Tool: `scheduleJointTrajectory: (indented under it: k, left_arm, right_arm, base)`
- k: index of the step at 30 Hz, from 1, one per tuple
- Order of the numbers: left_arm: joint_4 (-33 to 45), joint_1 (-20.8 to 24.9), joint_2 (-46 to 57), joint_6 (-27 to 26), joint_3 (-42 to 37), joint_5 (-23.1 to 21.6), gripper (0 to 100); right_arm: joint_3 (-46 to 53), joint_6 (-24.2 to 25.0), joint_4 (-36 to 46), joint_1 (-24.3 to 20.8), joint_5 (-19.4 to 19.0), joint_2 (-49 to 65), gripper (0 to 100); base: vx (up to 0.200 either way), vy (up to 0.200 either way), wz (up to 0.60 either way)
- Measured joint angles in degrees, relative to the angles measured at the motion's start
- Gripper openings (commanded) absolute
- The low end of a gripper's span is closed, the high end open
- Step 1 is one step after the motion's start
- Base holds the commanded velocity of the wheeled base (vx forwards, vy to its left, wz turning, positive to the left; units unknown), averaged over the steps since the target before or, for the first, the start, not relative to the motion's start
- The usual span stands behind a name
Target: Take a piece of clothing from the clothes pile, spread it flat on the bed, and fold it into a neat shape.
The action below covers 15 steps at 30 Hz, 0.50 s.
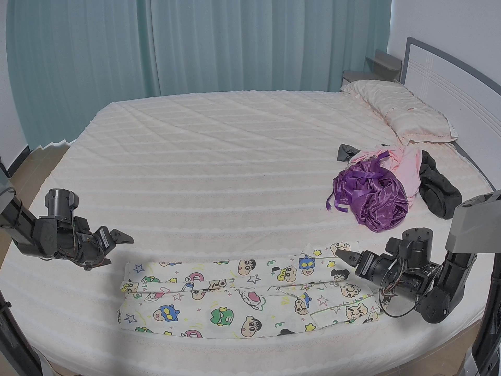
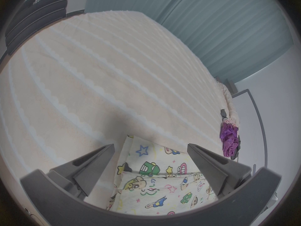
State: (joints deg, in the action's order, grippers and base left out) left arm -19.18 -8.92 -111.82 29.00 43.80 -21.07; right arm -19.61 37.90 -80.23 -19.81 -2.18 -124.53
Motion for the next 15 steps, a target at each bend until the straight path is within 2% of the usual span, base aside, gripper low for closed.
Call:
scheduleJointTrajectory:
  k: [15]
  left_arm:
    - [0.1,0.0,-5.9,-0.5,1.6,-2.7,100]
  right_arm:
    - [0.0,0.0,0.0,-0.1,0.0,-0.7,100]
  base:
    - [0.0,0.0,0.0]
